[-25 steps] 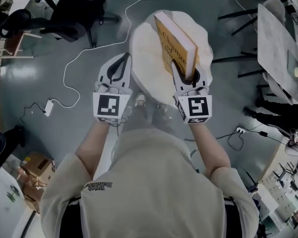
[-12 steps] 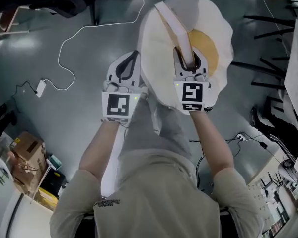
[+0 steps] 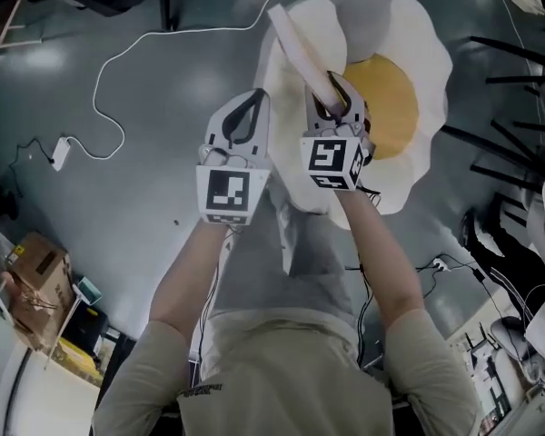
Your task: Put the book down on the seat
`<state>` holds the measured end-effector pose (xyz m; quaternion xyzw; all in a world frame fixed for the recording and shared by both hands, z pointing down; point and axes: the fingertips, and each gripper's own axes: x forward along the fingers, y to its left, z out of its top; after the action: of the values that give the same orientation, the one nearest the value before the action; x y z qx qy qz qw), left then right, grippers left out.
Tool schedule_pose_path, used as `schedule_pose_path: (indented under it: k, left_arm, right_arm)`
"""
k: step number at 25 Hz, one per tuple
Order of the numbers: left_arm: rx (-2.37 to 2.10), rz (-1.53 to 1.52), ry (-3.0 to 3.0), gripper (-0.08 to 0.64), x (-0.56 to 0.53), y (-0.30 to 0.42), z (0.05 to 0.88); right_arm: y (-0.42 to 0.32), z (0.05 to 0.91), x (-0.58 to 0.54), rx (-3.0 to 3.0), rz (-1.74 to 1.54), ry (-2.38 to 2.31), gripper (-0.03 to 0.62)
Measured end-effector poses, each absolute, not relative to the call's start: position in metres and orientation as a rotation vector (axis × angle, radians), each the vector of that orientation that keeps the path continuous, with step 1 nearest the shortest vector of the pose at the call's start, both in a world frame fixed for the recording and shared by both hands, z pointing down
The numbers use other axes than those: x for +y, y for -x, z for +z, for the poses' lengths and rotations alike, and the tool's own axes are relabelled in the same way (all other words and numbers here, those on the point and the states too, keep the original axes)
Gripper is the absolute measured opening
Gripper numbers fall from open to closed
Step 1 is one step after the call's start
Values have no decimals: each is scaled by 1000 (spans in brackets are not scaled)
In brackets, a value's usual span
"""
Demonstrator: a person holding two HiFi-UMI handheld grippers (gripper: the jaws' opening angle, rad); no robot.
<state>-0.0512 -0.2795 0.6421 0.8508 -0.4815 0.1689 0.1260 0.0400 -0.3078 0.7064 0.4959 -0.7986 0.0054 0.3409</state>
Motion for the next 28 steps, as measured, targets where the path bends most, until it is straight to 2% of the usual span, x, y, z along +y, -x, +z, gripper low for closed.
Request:
schedule_pose_path:
  k: [5, 8, 14, 18, 21, 28]
  left_arm:
    - [-1410, 510, -2444, 11, -282, 60, 670]
    - [-1431, 519, -2404, 9, -282, 68, 678]
    - [-1456, 560, -2346, 9, -272, 79, 703]
    - [-1457, 568, -2345, 9, -261, 83, 709]
    - [-1410, 614, -2338, 11, -246, 81, 717]
    - [-1332, 735, -2323, 11, -229, 74, 749]
  right_arm:
    - [-10, 779, -288, -2079, 149, -1062, 153]
    - [7, 797, -269, -2132, 188, -967, 236]
    - [29, 807, -248, -2276, 385, -870, 347]
    - [35, 808, -241, -2383, 552, -802, 376]
    - [39, 811, -236, -2440, 763, -795, 374]
    - [43, 815, -238, -2418, 750, -831, 376]
